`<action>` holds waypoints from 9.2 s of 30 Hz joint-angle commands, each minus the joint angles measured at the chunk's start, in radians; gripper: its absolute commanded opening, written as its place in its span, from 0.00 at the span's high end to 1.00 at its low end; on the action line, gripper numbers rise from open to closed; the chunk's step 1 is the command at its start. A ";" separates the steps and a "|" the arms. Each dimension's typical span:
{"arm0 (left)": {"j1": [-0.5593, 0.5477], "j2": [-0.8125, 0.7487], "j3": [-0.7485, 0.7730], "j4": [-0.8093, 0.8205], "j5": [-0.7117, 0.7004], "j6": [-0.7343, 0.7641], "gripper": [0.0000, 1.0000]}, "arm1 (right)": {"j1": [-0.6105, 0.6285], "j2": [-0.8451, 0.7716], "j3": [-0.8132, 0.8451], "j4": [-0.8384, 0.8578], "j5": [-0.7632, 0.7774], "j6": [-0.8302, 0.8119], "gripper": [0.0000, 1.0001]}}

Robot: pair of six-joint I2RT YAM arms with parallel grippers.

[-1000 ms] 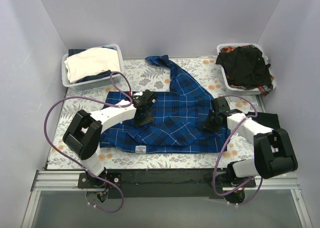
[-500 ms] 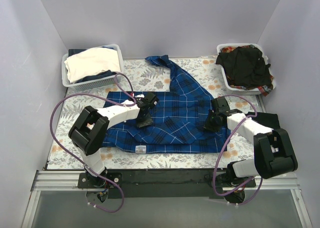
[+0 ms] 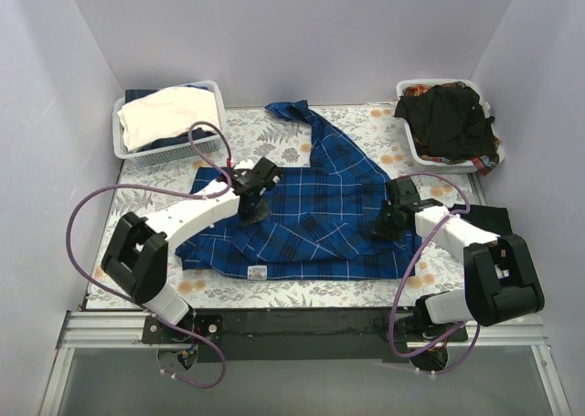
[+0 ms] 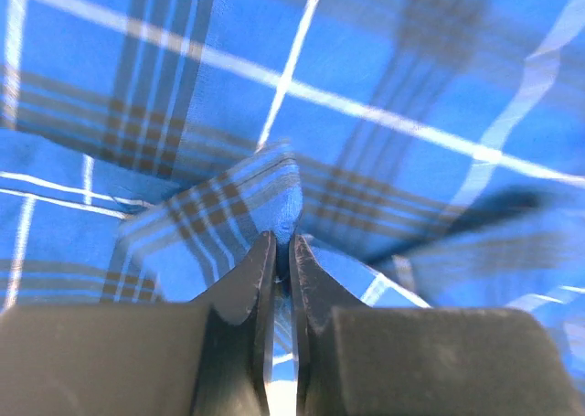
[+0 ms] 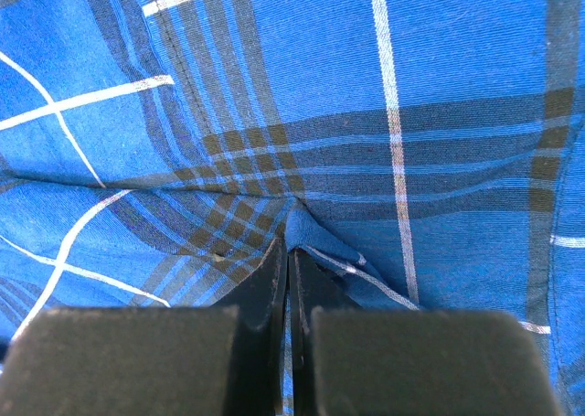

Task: Fold and stack the long sleeve shirts
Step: Fold the shirt

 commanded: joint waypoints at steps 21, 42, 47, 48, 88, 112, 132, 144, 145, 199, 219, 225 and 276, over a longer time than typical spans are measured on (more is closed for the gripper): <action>0.020 -0.483 -0.018 0.578 0.035 0.517 1.00 | -0.035 -0.194 -0.028 0.010 0.060 0.081 0.99; 0.110 -0.771 -0.475 0.420 0.088 0.150 0.86 | -0.035 -0.284 -0.196 0.186 -0.132 0.073 0.99; 0.110 -0.790 -0.523 0.255 0.074 -0.070 0.62 | -0.037 -0.278 -0.217 0.214 -0.216 0.028 0.99; 0.110 -0.784 -0.527 0.240 0.077 -0.087 0.52 | -0.035 -0.280 -0.220 0.212 -0.245 0.013 0.97; 0.422 -0.528 -0.530 0.059 0.258 -0.131 0.38 | 0.351 0.444 0.677 0.137 -0.476 -0.372 0.33; 0.716 -0.491 -0.521 0.041 0.444 -0.063 0.51 | 0.532 0.702 0.939 0.043 -0.502 -0.369 0.99; 0.718 -0.511 -0.447 0.041 0.436 -0.020 0.51 | 0.569 0.510 1.188 -0.007 0.050 -0.449 0.99; 0.724 -0.593 -0.310 -0.082 0.238 -0.080 0.52 | 0.813 0.757 1.091 0.106 0.284 -0.464 0.99; 0.726 -0.610 -0.291 -0.133 0.185 -0.088 0.52 | 0.828 0.765 1.081 0.117 0.282 -0.462 0.99; 0.491 -0.346 -0.541 0.101 0.474 -0.063 0.48 | 0.330 -0.020 -0.074 -0.145 0.067 0.041 0.56; 0.561 -0.122 0.033 0.068 0.304 0.050 0.35 | 0.213 -0.117 0.407 -0.335 0.167 -0.189 0.47; 0.592 0.097 0.224 0.098 0.241 0.093 0.38 | 0.109 0.057 0.547 -0.260 0.115 -0.277 0.46; 0.598 0.454 0.387 0.115 0.098 0.218 1.00 | -0.063 0.978 1.295 -0.167 0.149 -0.429 0.50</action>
